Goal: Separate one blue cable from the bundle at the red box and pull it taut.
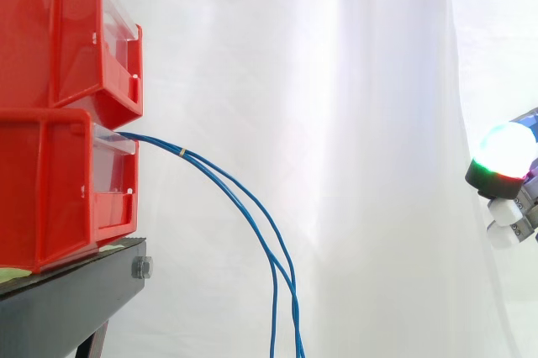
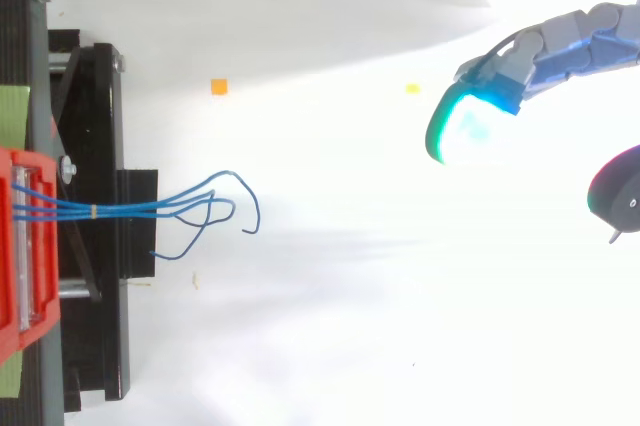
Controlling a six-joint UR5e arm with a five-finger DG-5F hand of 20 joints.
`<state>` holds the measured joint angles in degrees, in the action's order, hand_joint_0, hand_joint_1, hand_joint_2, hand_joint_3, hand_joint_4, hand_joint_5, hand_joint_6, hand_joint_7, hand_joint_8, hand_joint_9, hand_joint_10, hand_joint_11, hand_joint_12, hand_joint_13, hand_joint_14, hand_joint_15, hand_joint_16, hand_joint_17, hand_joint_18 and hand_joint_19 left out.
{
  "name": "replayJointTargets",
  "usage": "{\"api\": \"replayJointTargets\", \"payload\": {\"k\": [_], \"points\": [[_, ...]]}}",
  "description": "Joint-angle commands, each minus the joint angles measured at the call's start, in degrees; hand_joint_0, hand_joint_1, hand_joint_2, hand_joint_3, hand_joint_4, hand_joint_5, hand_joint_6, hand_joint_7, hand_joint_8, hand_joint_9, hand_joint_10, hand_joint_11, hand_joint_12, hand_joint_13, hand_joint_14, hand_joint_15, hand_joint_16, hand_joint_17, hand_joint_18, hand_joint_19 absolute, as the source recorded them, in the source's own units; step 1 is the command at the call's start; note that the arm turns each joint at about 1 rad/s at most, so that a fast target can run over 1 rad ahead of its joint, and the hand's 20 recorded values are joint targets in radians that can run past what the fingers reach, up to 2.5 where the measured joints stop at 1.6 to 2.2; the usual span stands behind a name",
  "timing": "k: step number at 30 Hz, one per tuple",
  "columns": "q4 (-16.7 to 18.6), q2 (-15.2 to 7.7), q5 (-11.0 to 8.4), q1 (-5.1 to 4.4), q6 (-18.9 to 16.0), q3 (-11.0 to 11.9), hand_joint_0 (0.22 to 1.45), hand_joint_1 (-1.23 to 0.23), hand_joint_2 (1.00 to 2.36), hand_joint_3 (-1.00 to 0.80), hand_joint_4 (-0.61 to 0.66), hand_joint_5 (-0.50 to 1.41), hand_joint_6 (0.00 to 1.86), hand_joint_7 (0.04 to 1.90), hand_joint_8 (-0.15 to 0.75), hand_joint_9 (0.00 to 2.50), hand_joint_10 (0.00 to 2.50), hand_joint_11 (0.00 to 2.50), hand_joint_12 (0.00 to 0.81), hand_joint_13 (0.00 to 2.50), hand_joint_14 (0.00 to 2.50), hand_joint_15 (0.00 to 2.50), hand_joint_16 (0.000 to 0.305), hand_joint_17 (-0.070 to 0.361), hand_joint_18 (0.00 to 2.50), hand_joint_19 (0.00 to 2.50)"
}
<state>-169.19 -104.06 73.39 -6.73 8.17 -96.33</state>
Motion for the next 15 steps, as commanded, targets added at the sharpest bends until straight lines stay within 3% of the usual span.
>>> {"api": "replayJointTargets", "payload": {"k": [1,15], "points": [[0.0,0.0,0.0,-0.03,0.0,0.0,0.59,-0.6,1.0,-0.5,0.25,-0.22,0.5,0.77,0.333,0.4,0.01,0.34,0.365,0.25,0.01,0.19,0.051,0.114,0.33,0.41],[0.0,0.0,0.0,-0.03,0.0,0.0,0.54,-0.7,1.0,-0.5,0.22,-0.25,0.5,0.76,0.322,0.25,0.01,0.3,0.373,0.15,0.0,0.16,0.053,0.12,0.25,0.39]]}}
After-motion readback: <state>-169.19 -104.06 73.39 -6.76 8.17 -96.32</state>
